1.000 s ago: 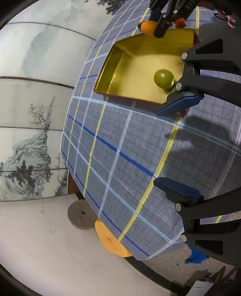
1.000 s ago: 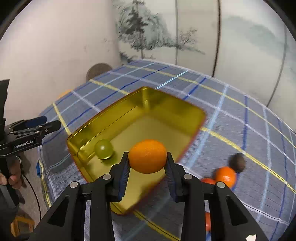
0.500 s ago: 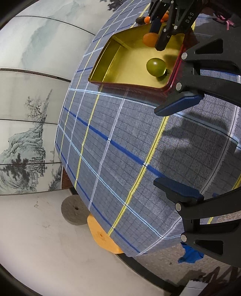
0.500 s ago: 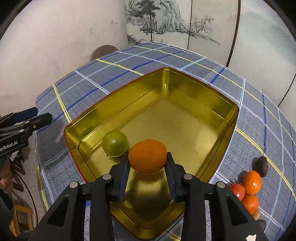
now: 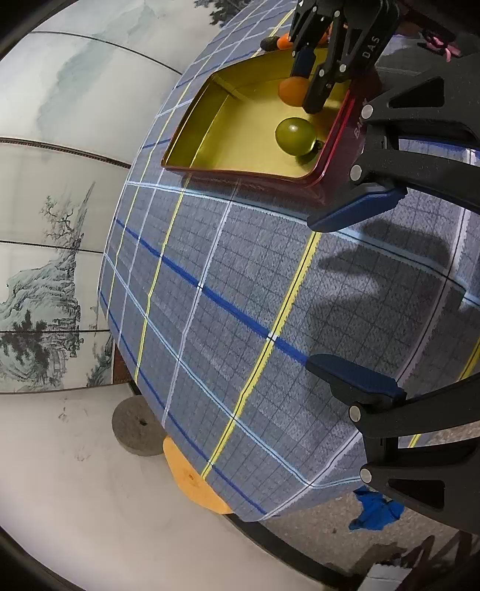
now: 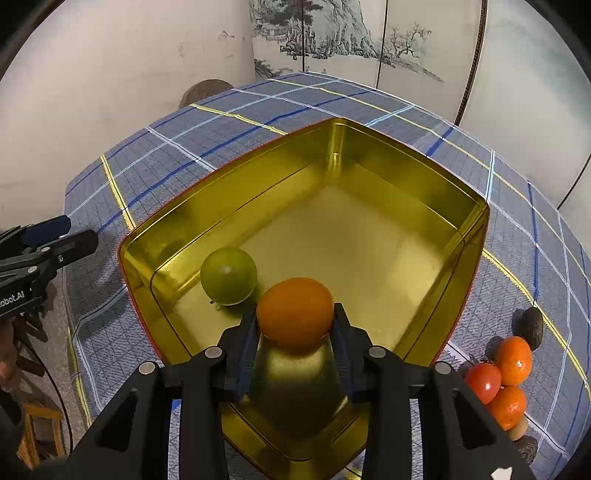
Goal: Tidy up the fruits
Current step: 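Carry the orange mandarin into the gold tin and open the right tool, then move the right tool back and grasp the dark brown round fruit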
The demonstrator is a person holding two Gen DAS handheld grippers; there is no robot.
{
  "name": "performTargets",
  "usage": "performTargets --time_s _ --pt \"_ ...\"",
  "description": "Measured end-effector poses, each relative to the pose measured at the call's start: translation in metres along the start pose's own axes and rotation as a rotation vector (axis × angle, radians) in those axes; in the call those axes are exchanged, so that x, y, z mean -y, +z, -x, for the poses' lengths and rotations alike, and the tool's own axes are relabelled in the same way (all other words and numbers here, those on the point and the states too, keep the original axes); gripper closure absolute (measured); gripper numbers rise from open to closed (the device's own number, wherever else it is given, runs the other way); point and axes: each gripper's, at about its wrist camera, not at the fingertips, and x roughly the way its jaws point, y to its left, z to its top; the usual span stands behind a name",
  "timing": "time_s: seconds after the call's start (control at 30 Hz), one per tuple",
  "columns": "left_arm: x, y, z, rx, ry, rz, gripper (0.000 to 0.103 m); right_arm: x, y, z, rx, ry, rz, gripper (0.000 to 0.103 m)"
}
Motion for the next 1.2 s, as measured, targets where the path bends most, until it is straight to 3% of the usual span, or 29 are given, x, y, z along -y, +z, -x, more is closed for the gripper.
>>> performTargets --time_s 0.5,0.8,1.2 --pt "0.002 -0.005 -0.005 -0.026 -0.006 0.001 0.034 -0.001 -0.001 -0.001 -0.001 -0.002 0.0 0.066" --pt "0.012 -0.005 -0.002 -0.023 -0.016 -0.019 0.034 0.003 0.0 0.01 0.028 0.005 -0.008 0.058" --pt "0.051 -0.004 0.014 0.005 -0.074 -0.095 0.034 0.032 -0.026 0.071 0.16 0.012 -0.084 0.058"
